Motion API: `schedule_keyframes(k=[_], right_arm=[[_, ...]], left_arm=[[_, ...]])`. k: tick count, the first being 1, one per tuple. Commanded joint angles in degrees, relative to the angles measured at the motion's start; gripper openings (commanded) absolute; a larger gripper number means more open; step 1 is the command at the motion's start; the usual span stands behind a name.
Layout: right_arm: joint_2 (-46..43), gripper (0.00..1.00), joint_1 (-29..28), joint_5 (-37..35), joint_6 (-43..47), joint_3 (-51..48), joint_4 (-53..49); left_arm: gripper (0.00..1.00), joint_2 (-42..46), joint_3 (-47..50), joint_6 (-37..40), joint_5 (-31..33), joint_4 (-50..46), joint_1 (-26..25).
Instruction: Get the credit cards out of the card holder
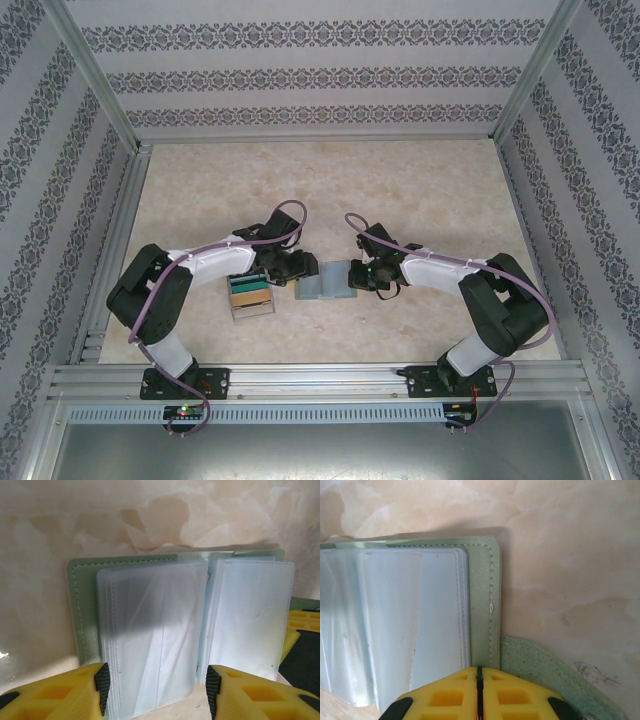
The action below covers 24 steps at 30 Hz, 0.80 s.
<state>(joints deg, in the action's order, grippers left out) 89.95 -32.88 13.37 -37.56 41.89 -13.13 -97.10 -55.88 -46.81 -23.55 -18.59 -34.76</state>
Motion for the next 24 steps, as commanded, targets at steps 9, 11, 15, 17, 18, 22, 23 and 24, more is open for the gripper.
schedule_keyframes(k=[9, 11, 15, 17, 18, 22, 23, 24], right_arm=[[2.9, 0.11, -1.3, 0.5, -0.9, -0.7, 0.5], [2.9, 0.11, -1.3, 0.6, -0.9, -0.7, 0.5], [2.9, 0.11, -1.4, 0.7, -0.9, -0.7, 0.5], [2.9, 0.11, -1.4, 0.7, -0.9, -0.7, 0.5], [2.9, 0.11, -1.5, 0.7, -0.9, -0.7, 0.5], [3.1, 0.11, -1.4, 0.8, -0.9, -0.6, 0.5], [3.1, 0.11, -1.5, 0.8, -0.9, -0.6, 0.5], [3.1, 0.11, -1.4, 0.8, -0.9, -0.6, 0.5]], left_arm=[[0.56, -3.5, 0.5, 0.5, -2.6, 2.4, -0.6], [0.56, -3.9, 0.5, 0.4, -3.0, 2.8, -0.7], [0.55, -4.8, 0.3, 0.2, -4.1, 3.6, -1.1], [0.56, -4.7, 0.2, 0.1, -4.6, 4.4, -1.3], [0.56, -4.6, 0.2, 0.0, -4.8, 4.8, -1.4], [0.59, -4.2, 0.4, -0.4, -6.6, 6.9, -1.6], [0.60, -4.2, 0.3, -0.4, -6.9, 7.1, -1.6], [0.61, -4.1, 0.3, -0.4, -7.1, 7.4, -1.6]])
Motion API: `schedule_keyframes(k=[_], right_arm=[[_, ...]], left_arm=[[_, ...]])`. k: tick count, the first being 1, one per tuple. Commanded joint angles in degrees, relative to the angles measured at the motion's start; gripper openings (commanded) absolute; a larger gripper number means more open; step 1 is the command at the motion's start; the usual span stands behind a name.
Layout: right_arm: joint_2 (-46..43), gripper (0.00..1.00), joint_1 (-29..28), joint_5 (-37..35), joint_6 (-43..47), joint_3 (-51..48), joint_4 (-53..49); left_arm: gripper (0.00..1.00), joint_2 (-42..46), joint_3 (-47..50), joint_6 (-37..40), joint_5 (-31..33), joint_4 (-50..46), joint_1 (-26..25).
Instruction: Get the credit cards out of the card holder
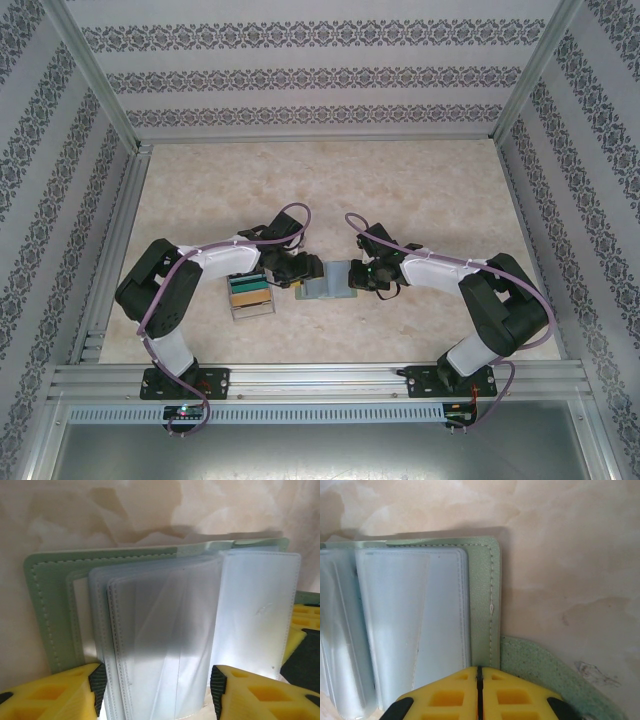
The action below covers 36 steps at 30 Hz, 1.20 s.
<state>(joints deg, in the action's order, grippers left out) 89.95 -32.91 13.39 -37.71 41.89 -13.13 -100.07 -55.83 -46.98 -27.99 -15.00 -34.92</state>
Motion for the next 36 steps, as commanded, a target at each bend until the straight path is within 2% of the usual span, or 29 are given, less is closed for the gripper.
schedule_keyframes(k=[1, 11, 19, 27, 28, 30, 34, 36], right_arm=[[3.1, 0.11, -1.4, 0.8, -0.8, -0.6, 0.5], [2.9, 0.10, -1.5, 0.8, -0.7, -0.7, 0.4], [2.9, 0.11, -1.5, 0.8, -0.9, -0.8, 0.5], [3.3, 0.12, -1.6, 0.9, -0.9, -0.6, 0.6], [3.3, 0.13, -1.6, 0.9, -0.8, -0.6, 0.6], [2.9, 0.28, -1.8, 0.9, -0.9, -0.7, 0.9], [-0.8, 0.31, -1.9, -1.4, -1.5, -2.2, 1.5], [-3.7, 0.39, -2.0, -3.0, -2.0, -3.3, 1.6]], left_arm=[[0.61, -1.1, 0.1, -0.2, -2.8, 3.8, -1.5], [0.66, -1.3, -0.4, -0.1, -3.7, 4.2, -1.8], [0.78, -1.4, -0.2, 0.2, -5.0, 5.5, -2.0], [0.76, -2.1, -0.4, -0.2, -6.1, 6.7, -2.1], [0.76, -2.1, -0.5, 0.0, -5.8, 6.3, -2.1], [0.76, -2.0, -0.5, 0.0, -5.5, 5.9, -2.1], [0.75, -2.1, -0.6, 0.0, -4.6, 4.9, -2.1], [0.75, -2.1, -0.6, 0.0, -4.4, 4.9, -2.1]])
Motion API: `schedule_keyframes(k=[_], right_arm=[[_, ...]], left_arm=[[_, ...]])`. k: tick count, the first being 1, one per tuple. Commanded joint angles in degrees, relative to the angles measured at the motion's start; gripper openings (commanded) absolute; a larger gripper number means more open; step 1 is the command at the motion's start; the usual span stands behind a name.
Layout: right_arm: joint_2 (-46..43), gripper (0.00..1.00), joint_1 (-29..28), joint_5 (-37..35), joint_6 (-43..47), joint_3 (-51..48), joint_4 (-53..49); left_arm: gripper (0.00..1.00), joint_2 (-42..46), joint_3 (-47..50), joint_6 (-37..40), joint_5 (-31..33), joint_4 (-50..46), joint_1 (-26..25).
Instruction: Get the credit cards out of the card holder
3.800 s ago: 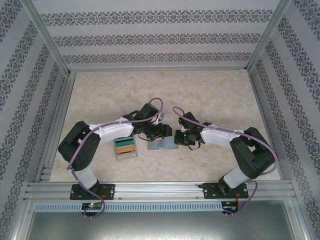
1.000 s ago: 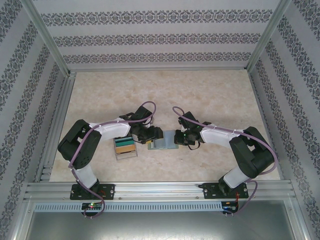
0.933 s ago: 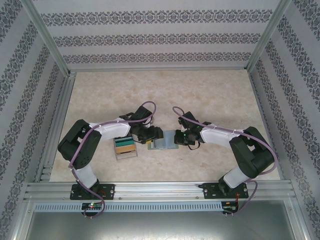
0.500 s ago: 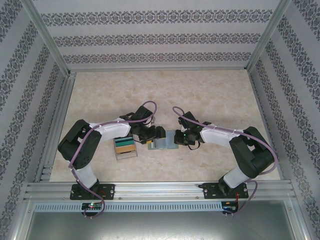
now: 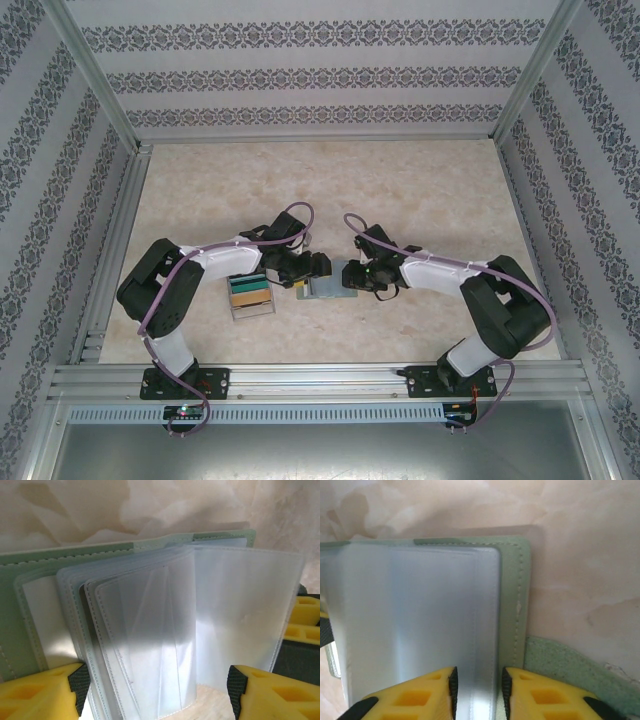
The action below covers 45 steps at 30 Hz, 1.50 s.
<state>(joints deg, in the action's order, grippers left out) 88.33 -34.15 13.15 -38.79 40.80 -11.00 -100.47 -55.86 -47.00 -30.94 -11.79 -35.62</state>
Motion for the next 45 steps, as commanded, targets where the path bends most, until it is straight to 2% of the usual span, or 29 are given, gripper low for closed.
schedule_keyframes(k=[1, 10, 11, 14, 17, 21, 28, 37, 45], right_arm=[[-3.8, 0.41, -0.8, -3.6, -1.0, -2.8, -0.8], [-20.5, 0.48, -2.6, -12.9, -1.1, -10.3, -0.2], [-22.1, 0.48, -2.8, -13.2, -1.3, -11.1, 0.2], [-24.3, 0.38, -3.3, -11.6, -0.9, -12.4, 1.9], [-22.2, 0.28, -3.8, -8.9, -0.8, -11.6, 2.8], [-16.2, 0.24, -3.9, -5.1, -0.3, -9.4, 4.4], [-5.8, 0.13, -3.8, -5.9, -0.4, -5.3, 2.3], [-3.9, 0.11, -3.9, -6.4, -0.8, -4.9, 2.0], [-3.6, 0.11, -3.8, -6.1, -0.9, -4.8, 2.1]], left_arm=[[0.75, -1.7, -0.5, 0.0, -1.4, 1.6, -1.4], [0.75, -2.2, -0.8, -0.3, -1.3, 1.4, -1.4], [0.75, -2.1, -0.8, -0.3, -1.3, 1.4, -1.4], [0.75, -1.9, -0.8, -0.4, -1.1, 1.4, -1.5], [0.75, -1.8, -0.8, -0.3, -1.1, 1.3, -1.4], [0.74, -1.5, -0.8, -0.1, -0.8, 1.0, -1.4], [0.74, 0.9, -1.6, 0.7, 1.1, -1.4, -1.3], [0.74, 3.0, -3.1, 2.4, 4.6, -6.0, -1.3], [0.73, 1.4, -3.1, 2.1, 2.1, -3.6, -1.4]])
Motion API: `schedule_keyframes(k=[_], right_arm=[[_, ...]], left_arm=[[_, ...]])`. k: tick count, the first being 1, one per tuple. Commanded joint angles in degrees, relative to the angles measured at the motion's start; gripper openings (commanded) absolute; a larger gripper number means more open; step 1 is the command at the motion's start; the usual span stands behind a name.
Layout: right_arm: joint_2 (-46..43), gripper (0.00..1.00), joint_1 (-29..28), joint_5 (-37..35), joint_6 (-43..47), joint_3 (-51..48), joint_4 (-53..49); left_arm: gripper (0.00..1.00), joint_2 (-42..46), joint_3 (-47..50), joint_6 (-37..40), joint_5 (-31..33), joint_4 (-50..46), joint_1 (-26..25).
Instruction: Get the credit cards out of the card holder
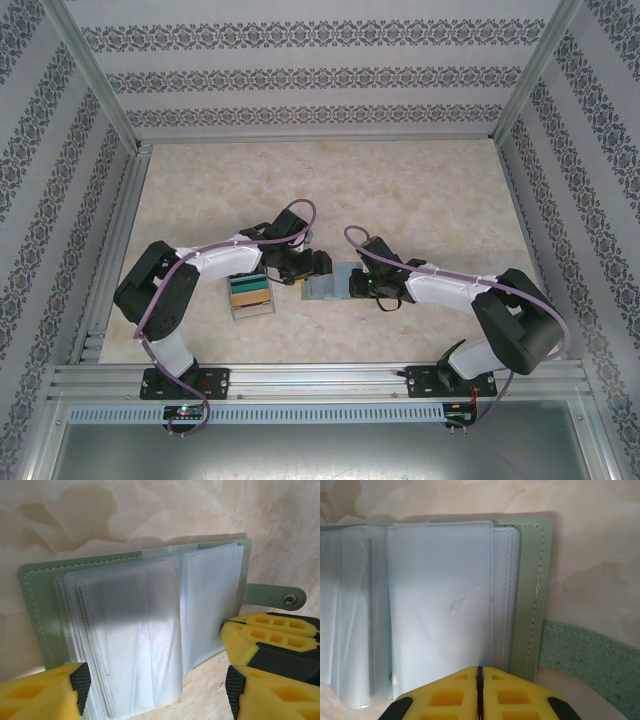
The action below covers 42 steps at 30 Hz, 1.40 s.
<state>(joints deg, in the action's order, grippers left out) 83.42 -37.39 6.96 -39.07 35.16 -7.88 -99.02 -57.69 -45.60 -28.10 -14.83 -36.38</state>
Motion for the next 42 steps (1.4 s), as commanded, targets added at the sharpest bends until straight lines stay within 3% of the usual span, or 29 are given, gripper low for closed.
schedule_keyframes(k=[1, 14, 38, 42], right_arm=[[1.4, 0.12, -0.5, 0.1, -0.6, 0.9, -1.0], [1.5, 0.12, -0.6, 0.3, -0.5, 1.1, -1.2], [4.2, 0.13, -0.6, 1.1, -0.9, 1.7, -1.0], [2.3, 0.20, -0.5, -0.9, -1.4, 1.4, -2.6]], left_arm=[[0.73, -0.4, -1.3, 0.6, -1.0, -0.1, -0.7], [0.72, -4.2, -0.3, -0.5, -3.5, 3.0, -0.7], [0.76, -3.5, -1.3, -1.8, -7.7, 8.2, -2.0], [0.80, -3.3, -1.2, -1.4, -7.2, 7.5, -1.9]])
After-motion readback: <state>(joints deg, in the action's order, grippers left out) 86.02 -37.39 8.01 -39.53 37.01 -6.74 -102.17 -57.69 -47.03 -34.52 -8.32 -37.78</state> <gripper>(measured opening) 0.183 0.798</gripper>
